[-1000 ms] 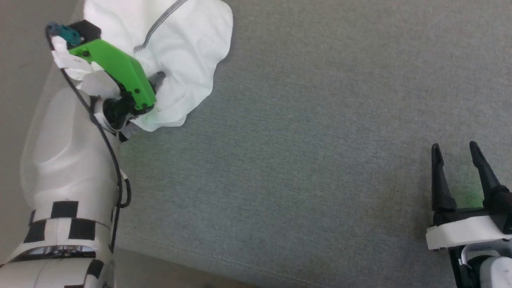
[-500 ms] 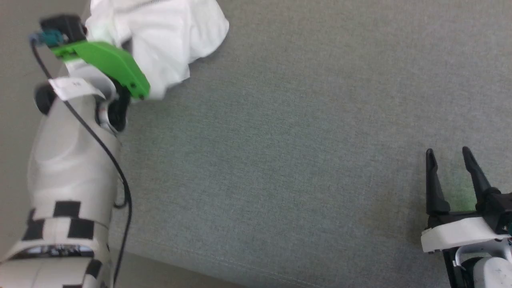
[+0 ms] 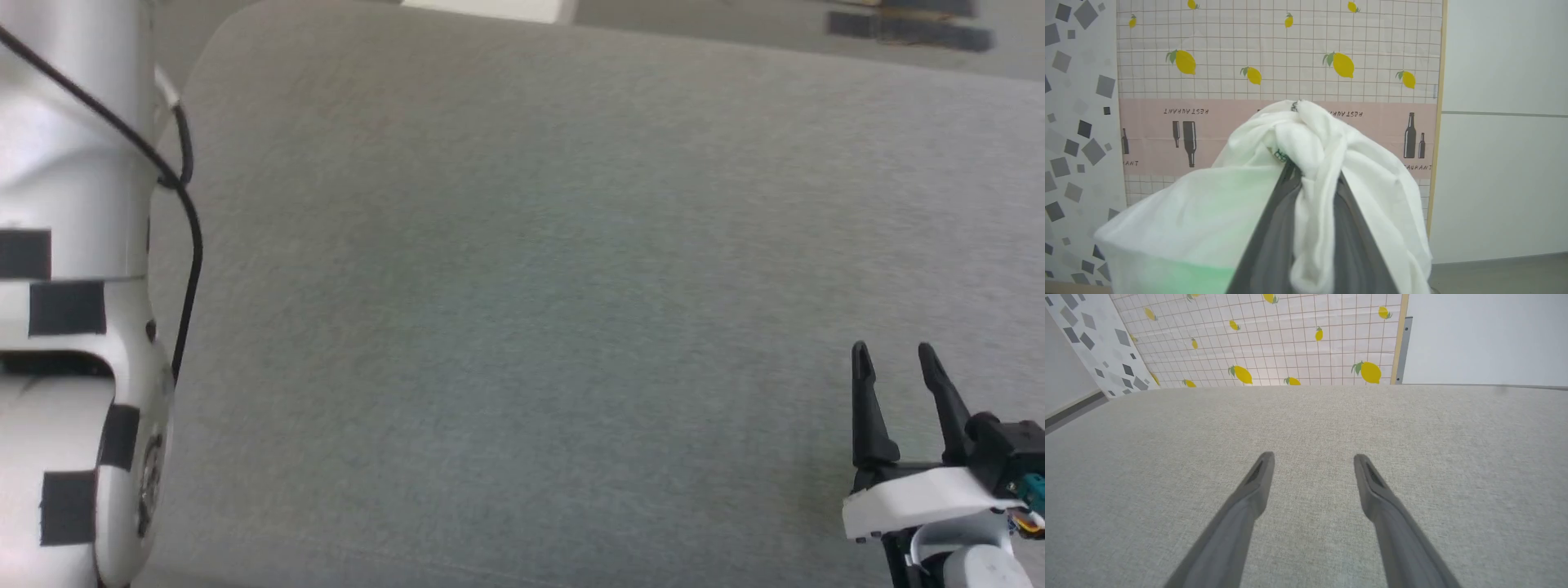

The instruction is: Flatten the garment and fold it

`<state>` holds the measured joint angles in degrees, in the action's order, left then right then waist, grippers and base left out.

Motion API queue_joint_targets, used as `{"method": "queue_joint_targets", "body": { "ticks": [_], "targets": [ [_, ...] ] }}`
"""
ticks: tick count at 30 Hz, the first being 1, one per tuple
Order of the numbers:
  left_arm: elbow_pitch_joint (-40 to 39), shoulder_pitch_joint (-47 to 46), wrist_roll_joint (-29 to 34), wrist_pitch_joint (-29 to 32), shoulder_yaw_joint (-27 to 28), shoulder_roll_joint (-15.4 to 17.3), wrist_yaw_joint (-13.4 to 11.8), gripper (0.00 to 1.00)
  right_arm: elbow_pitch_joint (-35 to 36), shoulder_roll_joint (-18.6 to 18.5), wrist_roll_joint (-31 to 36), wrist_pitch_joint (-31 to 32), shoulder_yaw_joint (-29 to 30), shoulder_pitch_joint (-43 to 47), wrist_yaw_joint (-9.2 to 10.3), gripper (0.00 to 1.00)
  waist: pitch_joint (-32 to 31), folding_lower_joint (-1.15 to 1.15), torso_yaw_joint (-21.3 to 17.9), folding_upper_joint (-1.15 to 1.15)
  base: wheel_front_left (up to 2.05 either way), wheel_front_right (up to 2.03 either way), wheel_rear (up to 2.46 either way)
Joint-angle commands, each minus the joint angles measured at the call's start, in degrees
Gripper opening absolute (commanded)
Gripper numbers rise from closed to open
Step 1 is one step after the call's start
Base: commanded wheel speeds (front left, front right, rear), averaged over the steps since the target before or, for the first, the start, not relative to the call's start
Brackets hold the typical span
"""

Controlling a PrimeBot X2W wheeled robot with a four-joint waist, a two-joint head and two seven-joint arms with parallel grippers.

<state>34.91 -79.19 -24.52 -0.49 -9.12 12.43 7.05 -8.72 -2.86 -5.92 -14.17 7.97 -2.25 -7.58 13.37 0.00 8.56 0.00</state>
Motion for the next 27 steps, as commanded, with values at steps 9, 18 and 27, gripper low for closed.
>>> {"method": "queue_joint_targets", "body": {
  "ticks": [9,18,27],
  "targets": [
    [-0.7,1.9,-7.5,1.9,-5.9,-5.1,0.4,0.00,-2.1,0.0,-1.5,-0.8,0.8,0.5,0.09,1.00,-5.8,0.00,-11.6,0.00,0.00,0.00,0.00],
    [1.8,19.7,-14.3,3.1,-14.9,-8.8,0.4,0.00,-1.4,0.0,-1.9,-0.8,3.7,2.7,0.09,1.00,-6.0,0.00,-15.2,0.00,0.00,0.00,0.00],
    [11.2,37.0,-15.7,12.1,-27.3,-9.5,-1.1,0.00,-1.0,0.0,-2.7,-0.8,2.8,3.6,0.09,1.00,-5.3,0.00,-15.7,0.00,0.00,0.00,0.00]
  ]
}}
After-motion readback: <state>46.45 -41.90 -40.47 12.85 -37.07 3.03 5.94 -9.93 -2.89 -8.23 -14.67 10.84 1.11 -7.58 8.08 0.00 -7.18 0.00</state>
